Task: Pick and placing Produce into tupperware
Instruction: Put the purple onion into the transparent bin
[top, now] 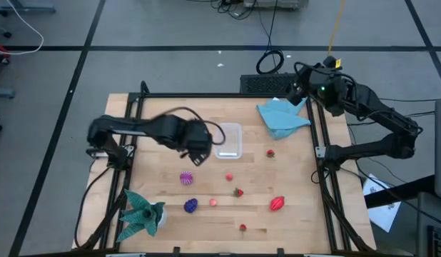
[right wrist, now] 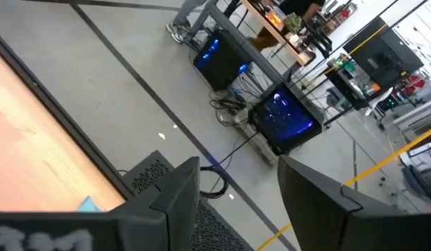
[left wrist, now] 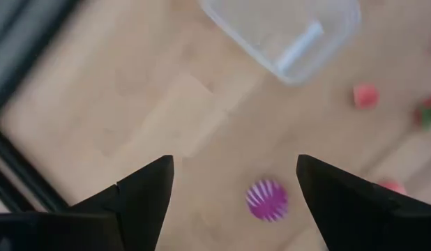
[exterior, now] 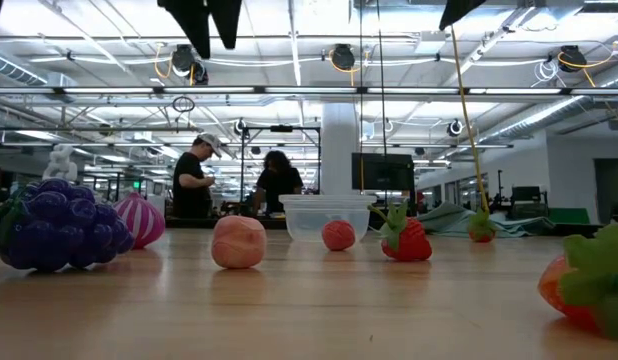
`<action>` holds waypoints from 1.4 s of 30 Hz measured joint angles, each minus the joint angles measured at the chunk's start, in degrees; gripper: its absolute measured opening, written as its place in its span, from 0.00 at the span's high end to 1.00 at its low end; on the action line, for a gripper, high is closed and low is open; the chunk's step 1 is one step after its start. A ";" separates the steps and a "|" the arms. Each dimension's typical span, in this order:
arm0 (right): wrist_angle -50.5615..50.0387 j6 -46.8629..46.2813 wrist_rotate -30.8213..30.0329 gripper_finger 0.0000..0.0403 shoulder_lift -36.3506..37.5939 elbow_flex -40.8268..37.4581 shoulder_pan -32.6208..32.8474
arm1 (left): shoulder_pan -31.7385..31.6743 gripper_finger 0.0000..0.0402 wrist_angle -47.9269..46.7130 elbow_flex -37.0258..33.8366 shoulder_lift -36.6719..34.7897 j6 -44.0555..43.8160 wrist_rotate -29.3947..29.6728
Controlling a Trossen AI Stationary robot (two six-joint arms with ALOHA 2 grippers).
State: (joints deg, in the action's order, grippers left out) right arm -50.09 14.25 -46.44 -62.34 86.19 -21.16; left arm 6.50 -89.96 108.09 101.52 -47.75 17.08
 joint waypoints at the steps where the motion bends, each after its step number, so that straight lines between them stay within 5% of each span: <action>1: 0.00 0.03 0.00 0.55 0.04 0.00 -0.22 | 0.13 0.23 0.03 -0.05 1.06 -0.02 -1.62; 10: -1.27 0.53 0.01 0.55 0.08 0.00 -0.29 | 4.00 0.23 2.59 -10.65 3.80 -7.51 -9.12; 21: -3.53 -1.42 0.07 0.55 1.17 -0.01 -0.20 | 7.96 0.23 18.15 -24.16 3.36 -12.21 -13.94; 42: -3.58 -3.10 0.22 0.55 2.24 -0.02 -0.16 | 8.11 0.23 33.77 -40.41 3.32 -12.80 -15.75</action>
State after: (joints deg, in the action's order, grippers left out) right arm -53.67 11.16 -46.22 -60.10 86.17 -21.32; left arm 14.61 -56.20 67.69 104.84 -60.54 1.33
